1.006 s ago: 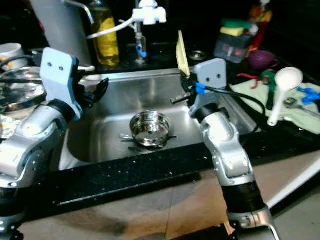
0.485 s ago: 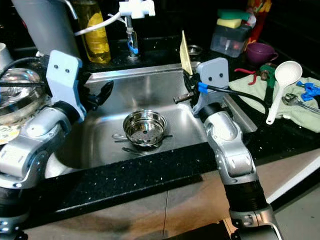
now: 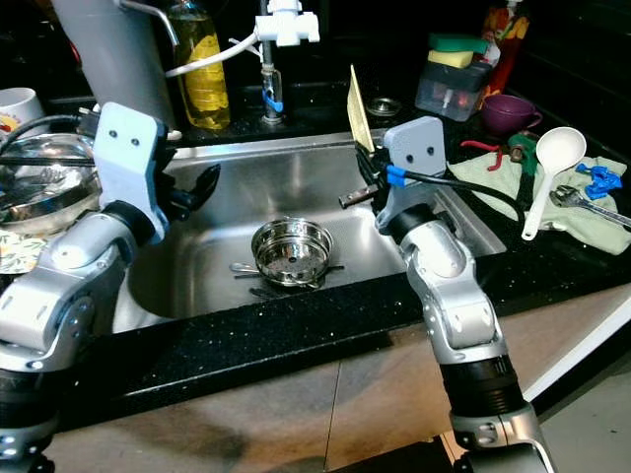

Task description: Kitchen organization

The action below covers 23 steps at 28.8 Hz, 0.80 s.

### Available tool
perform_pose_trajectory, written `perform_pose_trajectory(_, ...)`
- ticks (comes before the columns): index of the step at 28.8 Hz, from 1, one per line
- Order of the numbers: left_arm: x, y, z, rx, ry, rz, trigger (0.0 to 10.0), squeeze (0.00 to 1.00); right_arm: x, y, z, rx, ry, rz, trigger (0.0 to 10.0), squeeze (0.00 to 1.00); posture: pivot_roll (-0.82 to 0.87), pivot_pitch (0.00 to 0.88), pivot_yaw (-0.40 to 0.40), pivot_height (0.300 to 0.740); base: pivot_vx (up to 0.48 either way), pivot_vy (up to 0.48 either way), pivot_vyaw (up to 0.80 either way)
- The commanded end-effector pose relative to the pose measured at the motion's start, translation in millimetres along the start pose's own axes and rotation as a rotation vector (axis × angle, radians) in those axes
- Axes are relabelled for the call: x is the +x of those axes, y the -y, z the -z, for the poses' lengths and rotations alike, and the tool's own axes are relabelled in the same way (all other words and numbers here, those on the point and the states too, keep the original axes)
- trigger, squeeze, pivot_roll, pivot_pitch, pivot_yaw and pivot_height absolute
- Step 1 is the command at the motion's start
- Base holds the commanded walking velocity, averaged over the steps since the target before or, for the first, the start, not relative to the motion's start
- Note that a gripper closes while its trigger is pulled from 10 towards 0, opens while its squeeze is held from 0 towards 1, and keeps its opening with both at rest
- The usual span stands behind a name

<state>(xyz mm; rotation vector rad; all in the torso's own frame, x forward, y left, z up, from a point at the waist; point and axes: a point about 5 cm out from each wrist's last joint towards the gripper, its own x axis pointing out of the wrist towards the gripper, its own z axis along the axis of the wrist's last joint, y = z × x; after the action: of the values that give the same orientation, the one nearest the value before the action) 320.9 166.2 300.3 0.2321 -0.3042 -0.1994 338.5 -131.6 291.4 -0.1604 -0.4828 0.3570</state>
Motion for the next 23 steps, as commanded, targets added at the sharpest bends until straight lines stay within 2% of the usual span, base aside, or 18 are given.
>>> perform_pose_trajectory(1, -1.7, -2.2, 5.4, 0.0, -0.028, -0.009, 10.0, 0.0, 2.6, -1.7, -2.8, -0.008, 0.013, -0.01, 10.0, 0.0, -0.04, 0.176, -0.034, 0.74, 0.0, 0.0, 0.0)
perform_pose_trajectory(4, -2.1, -2.4, 6.9, 0.005, -0.043, -0.01, 10.0, 0.0, 2.5, -2.3, -2.7, -0.005, 0.013, -0.012, 10.0, 0.0, -0.04, 0.176, -0.034, 0.74, 0.0, 0.0, 0.0)
perform_pose_trajectory(9, -1.9, -2.6, 8.2, 0.027, -0.052, -0.016, 10.0, 0.0, 1.2, -3.3, -2.1, -0.002, 0.011, -0.015, 10.0, 0.0, -0.04, 0.175, -0.033, 0.74, 0.0, -0.436, 0.0)
perform_pose_trajectory(12, -1.6, -4.8, 8.3, -0.018, -0.048, -0.038, 10.0, 0.0, 0.1, -3.5, -2.1, -0.003, 0.01, -0.015, 10.0, 0.0, -0.04, 0.178, -0.035, 0.74, 0.0, 0.0, 0.0)
perform_pose_trajectory(23, -0.6, -5.3, 3.5, -0.001, -0.027, -0.041, 10.0, 0.0, 0.4, -5.6, -0.5, -0.002, 0.003, -0.026, 10.0, 0.0, -0.04, 0.208, -0.056, 0.74, 0.0, 0.0, 0.0)
